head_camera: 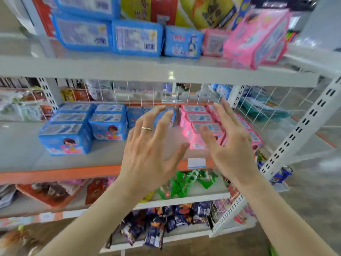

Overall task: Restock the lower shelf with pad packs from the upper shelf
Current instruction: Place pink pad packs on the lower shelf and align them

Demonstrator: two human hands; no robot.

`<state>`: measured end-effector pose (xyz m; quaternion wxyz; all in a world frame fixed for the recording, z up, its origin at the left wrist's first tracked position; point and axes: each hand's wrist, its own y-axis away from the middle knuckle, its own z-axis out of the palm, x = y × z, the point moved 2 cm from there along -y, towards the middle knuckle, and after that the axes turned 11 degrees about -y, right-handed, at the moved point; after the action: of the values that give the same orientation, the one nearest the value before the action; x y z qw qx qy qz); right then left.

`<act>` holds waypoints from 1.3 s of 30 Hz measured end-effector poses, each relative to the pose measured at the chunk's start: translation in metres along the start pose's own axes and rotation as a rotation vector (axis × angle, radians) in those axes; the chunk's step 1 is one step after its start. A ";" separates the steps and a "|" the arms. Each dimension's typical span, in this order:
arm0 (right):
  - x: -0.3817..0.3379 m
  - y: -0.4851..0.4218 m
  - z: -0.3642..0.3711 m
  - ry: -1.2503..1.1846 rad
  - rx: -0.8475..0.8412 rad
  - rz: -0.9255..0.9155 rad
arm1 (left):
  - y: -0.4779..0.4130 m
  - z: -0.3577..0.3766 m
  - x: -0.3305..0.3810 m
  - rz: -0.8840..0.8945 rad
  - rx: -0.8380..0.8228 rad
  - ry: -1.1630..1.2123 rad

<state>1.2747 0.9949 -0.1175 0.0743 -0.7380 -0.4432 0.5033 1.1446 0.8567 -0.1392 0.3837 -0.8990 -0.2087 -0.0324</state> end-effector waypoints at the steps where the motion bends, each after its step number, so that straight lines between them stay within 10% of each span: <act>1: -0.006 -0.006 -0.004 -0.006 0.009 -0.004 | -0.006 -0.005 -0.001 0.005 0.015 0.005; 19: 0.034 -0.207 -0.126 -0.222 0.409 0.229 | -0.132 -0.001 0.034 0.077 0.196 -0.040; 24: 0.079 -0.265 -0.129 -0.335 0.314 0.452 | -0.146 0.017 0.050 0.101 0.227 -0.030; 30: 0.085 -0.266 -0.127 -0.524 0.320 0.314 | -0.140 0.031 0.054 0.075 0.193 0.004; 39: 0.008 -0.144 -0.101 -0.963 0.242 -0.002 | -0.120 0.029 0.053 -0.268 -0.116 0.838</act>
<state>1.2735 1.1205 0.0065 -0.0533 -0.4072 -0.3662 0.8350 1.1421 0.9698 -0.0665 0.3764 -0.7933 -0.1477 -0.4551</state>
